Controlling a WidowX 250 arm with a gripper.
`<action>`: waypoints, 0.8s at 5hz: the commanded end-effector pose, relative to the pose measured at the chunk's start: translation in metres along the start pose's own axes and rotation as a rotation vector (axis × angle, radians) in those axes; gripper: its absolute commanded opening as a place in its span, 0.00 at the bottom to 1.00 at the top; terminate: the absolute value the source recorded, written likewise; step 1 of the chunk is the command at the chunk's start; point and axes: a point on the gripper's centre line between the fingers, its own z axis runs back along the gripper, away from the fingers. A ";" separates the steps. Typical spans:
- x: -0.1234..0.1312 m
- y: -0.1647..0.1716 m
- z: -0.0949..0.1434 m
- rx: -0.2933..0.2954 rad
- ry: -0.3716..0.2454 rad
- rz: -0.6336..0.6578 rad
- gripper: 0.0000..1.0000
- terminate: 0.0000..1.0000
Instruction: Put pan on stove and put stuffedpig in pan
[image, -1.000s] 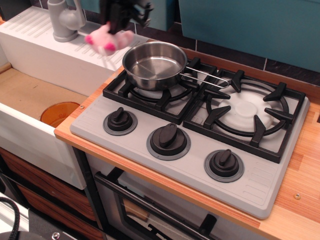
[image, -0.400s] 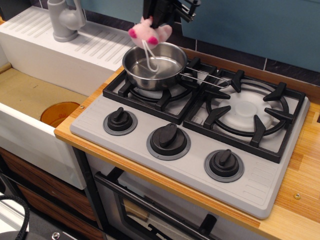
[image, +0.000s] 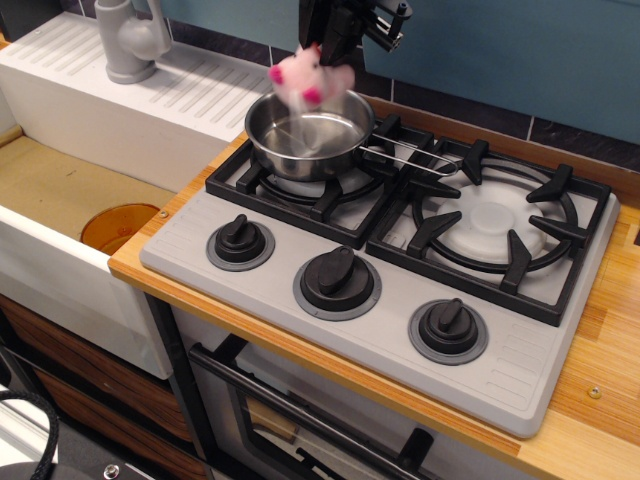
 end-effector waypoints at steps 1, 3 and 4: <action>0.008 0.006 0.014 0.011 -0.061 0.004 1.00 0.00; 0.005 -0.002 0.032 0.008 -0.013 0.006 1.00 0.00; 0.003 -0.009 0.042 -0.060 -0.013 0.009 1.00 0.00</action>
